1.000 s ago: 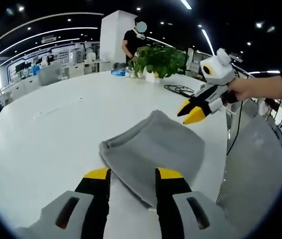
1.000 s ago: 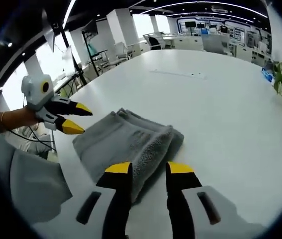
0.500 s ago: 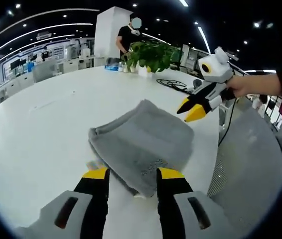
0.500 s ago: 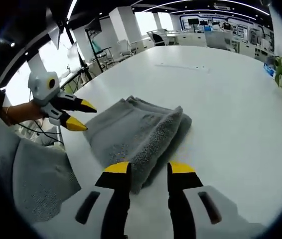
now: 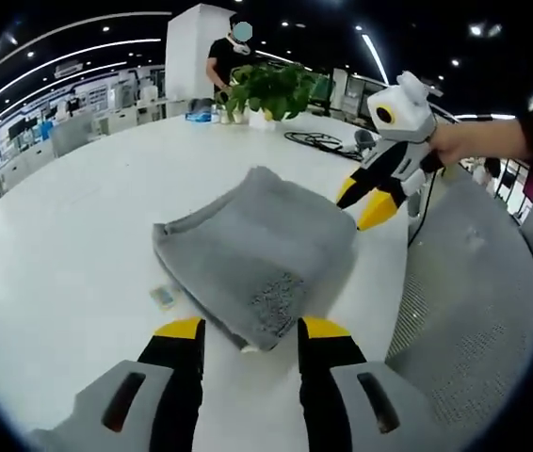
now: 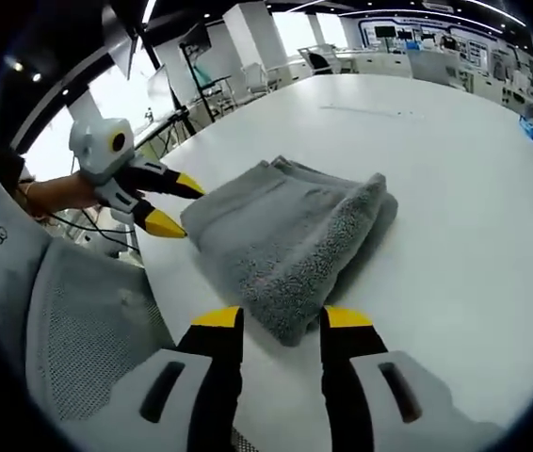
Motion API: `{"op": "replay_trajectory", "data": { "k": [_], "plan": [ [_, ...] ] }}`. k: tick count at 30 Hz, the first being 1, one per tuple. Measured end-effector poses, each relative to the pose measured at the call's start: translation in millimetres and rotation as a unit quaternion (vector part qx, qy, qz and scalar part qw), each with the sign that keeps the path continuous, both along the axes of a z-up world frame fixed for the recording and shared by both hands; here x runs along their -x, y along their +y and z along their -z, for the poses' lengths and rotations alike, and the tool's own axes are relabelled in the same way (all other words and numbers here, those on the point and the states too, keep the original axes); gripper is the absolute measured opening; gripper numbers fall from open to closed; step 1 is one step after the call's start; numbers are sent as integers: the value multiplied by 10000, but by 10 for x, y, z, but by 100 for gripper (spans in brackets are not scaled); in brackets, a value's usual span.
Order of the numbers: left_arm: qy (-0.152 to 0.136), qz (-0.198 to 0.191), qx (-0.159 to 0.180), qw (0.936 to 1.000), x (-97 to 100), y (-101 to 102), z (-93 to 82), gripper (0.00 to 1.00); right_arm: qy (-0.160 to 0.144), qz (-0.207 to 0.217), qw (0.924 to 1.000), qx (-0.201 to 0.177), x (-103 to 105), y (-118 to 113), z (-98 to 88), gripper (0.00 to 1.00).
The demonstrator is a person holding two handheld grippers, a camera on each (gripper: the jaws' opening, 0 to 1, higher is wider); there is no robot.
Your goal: Fold the towel on the table until its edges align and the towel forms a compact rectangular stack.
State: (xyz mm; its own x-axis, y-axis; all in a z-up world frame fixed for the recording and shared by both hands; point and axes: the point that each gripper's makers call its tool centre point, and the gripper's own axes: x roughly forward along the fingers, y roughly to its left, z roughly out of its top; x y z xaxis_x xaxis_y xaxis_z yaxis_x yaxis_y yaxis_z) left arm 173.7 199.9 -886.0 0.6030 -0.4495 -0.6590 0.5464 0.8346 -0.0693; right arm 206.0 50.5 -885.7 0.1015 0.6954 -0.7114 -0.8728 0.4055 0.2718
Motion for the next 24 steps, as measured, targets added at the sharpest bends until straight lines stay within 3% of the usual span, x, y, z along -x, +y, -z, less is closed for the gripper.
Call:
{"op": "replay_trajectory", "data": {
  "k": [9, 24],
  "plan": [
    [266, 57, -150, 9995, 73, -37, 187, 35, -124, -122, 9991, 374, 61, -65, 163, 28],
    [257, 81, -386, 9989, -39, -3, 201, 24, -348, -38, 9984, 435, -92, -5, 170, 20]
  ]
}}
